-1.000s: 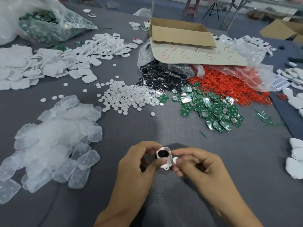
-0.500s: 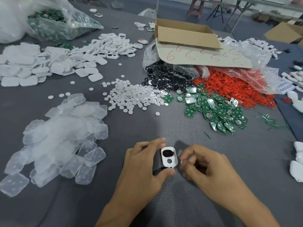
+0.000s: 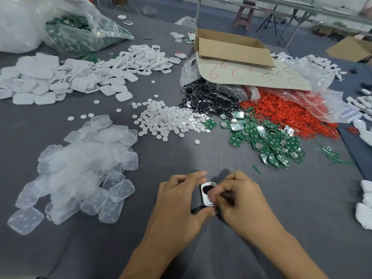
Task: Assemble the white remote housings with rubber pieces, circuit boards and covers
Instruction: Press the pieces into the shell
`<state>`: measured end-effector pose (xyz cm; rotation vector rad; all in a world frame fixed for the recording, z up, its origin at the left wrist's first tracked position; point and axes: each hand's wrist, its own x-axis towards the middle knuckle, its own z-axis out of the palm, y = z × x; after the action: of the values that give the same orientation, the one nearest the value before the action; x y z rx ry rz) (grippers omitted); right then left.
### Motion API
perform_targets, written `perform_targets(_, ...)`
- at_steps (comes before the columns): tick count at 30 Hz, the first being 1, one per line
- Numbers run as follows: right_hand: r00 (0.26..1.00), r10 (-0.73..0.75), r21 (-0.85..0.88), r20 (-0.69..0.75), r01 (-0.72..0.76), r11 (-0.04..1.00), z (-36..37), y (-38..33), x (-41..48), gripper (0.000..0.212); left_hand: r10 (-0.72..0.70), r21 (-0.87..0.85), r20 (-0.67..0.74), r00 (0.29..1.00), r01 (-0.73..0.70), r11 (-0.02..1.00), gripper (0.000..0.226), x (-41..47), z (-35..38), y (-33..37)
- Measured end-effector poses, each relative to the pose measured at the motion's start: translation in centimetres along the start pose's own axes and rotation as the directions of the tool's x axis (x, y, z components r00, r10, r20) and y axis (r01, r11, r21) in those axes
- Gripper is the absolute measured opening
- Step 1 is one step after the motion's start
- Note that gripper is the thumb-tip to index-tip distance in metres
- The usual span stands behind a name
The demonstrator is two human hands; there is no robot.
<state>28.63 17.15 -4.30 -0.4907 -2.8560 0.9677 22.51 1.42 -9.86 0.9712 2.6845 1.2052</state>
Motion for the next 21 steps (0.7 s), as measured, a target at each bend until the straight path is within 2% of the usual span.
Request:
perform_targets(3,0.998,0.07,0.055,0.001,-0.07,0.996,0.2,0.0,0.1,0.033,-0.012,0.001,-0.003,1.0,0.012,1.0,0.08,0.0,-0.1,0.1)
perform_targets(5,0.992,0.124,0.076,0.028,-0.126,0.989,0.1,0.0,0.4,0.029,-0.025,-0.014,-0.015,1.0,0.025,1.0,0.08,-0.2,-0.1,0.2)
perform_targets(7,0.969,0.237,0.182,0.072,-0.247,0.952,0.0,0.1,0.9,0.018,-0.055,-0.036,-0.01,0.998,0.054,0.998,0.08,-0.2,-0.1,0.2)
perform_targets(10,0.929,0.343,0.297,0.141,-0.37,0.88,-0.1,0.3,1.3,0.02,-0.071,-0.052,-0.003,0.997,0.071,0.996,0.077,-0.3,-0.1,0.2)
perform_targets(18,0.876,0.459,0.338,0.15,-0.482,0.808,0.3,-0.4,1.8,0.026,-0.084,-0.048,-0.02,0.996,0.083,0.995,0.068,-0.2,-0.1,0.4)
perform_targets(21,0.897,0.424,0.299,0.121,-0.441,0.847,0.4,-0.5,1.6,0.03,-0.065,-0.056,-0.045,0.997,0.063,0.996,0.066,-0.2,-0.2,0.5)
